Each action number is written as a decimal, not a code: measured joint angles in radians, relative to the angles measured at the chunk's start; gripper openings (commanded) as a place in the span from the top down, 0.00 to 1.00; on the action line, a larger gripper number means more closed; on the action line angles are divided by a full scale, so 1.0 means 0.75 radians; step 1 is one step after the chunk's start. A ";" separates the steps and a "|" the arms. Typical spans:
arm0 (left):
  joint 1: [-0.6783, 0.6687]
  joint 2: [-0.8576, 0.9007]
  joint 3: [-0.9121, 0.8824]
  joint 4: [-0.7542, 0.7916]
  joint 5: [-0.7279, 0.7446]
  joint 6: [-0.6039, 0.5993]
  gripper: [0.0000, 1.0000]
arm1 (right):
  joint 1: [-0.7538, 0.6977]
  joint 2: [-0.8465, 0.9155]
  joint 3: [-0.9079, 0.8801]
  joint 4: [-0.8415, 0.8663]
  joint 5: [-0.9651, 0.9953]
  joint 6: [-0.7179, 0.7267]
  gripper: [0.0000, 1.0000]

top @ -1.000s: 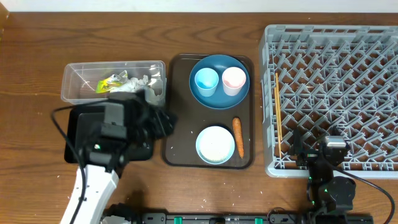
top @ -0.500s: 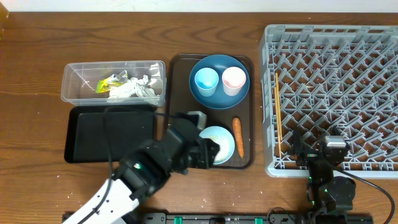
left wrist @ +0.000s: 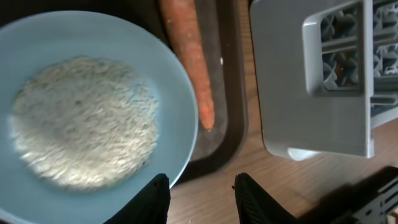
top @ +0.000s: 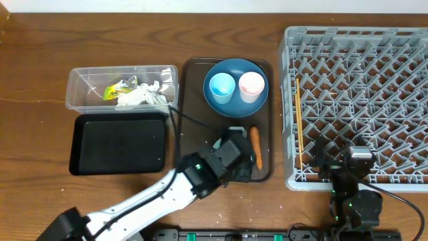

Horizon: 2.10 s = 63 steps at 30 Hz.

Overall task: Sort waste into correct bins and load items into the dishwasher rack
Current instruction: 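Move the left gripper right toward the white rice bowl, then lower the left gripper and grasp the rim of the rice bowl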

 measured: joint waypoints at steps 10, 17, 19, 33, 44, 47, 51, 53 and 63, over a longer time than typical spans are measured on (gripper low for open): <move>-0.139 0.077 0.008 0.038 -0.242 0.026 0.63 | 0.000 0.000 0.000 0.001 0.000 0.000 0.01; -0.168 0.158 0.014 0.155 -0.314 0.089 0.62 | 0.000 0.000 0.000 0.001 0.000 0.000 0.01; -0.170 0.193 0.015 0.173 -0.321 0.114 0.62 | 0.000 0.000 0.000 0.001 0.000 0.000 0.01; -0.170 0.313 0.015 0.189 -0.416 0.171 0.73 | 0.000 0.000 0.000 0.001 0.000 0.000 0.01; -0.170 0.313 0.015 0.184 -0.436 0.197 0.73 | 0.000 0.000 0.000 0.001 0.000 0.000 0.01; -0.172 0.313 0.015 0.148 -0.495 0.211 0.73 | 0.000 0.000 0.000 0.001 0.000 0.000 0.01; -0.172 0.313 0.015 0.074 -0.583 0.222 0.73 | 0.000 0.000 0.000 0.001 0.000 0.000 0.01; -0.172 0.313 0.015 0.051 -0.603 0.231 0.73 | 0.000 0.000 0.000 0.001 0.000 0.000 0.01; -0.172 0.313 0.015 0.041 -0.683 0.267 0.57 | 0.000 0.000 0.000 0.001 0.000 0.000 0.01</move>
